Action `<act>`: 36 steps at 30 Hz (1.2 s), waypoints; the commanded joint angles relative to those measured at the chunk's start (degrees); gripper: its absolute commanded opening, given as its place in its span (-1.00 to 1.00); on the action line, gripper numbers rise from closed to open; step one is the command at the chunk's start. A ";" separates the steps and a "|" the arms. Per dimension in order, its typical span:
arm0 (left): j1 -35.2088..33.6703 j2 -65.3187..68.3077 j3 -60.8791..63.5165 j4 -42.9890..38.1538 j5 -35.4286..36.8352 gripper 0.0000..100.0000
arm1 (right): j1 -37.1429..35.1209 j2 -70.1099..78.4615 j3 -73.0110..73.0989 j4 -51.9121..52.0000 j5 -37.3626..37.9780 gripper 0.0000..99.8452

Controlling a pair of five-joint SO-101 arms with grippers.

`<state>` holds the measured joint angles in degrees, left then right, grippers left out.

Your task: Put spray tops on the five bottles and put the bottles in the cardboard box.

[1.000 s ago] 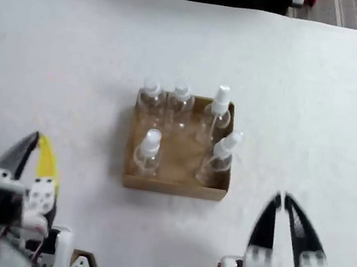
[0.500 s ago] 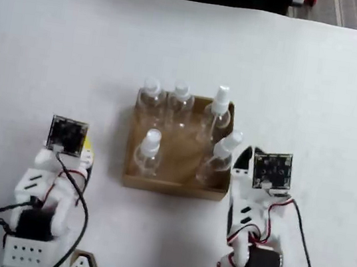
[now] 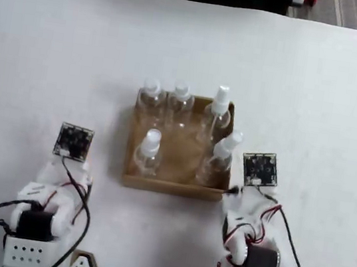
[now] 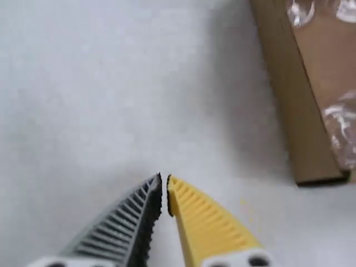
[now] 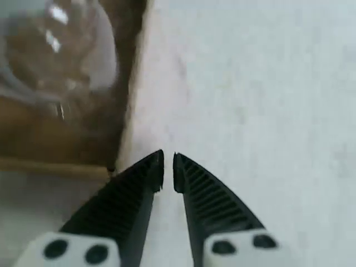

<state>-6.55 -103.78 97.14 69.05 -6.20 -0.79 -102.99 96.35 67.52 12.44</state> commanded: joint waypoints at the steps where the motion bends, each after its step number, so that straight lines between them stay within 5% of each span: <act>1: -0.57 -0.75 -0.18 4.75 0.44 -0.95 | -0.40 -0.22 0.53 4.97 0.00 -0.96; 18: -0.48 -0.75 -0.18 4.75 0.44 -0.95 | -7.78 -0.04 0.53 4.97 -2.73 -0.96; 36: -0.57 -0.75 -0.18 4.75 0.35 -0.95 | -7.78 -0.04 0.53 4.97 -2.73 -0.96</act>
<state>-6.55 -103.78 97.14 73.45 -6.20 -8.09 -102.99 96.35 72.18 10.33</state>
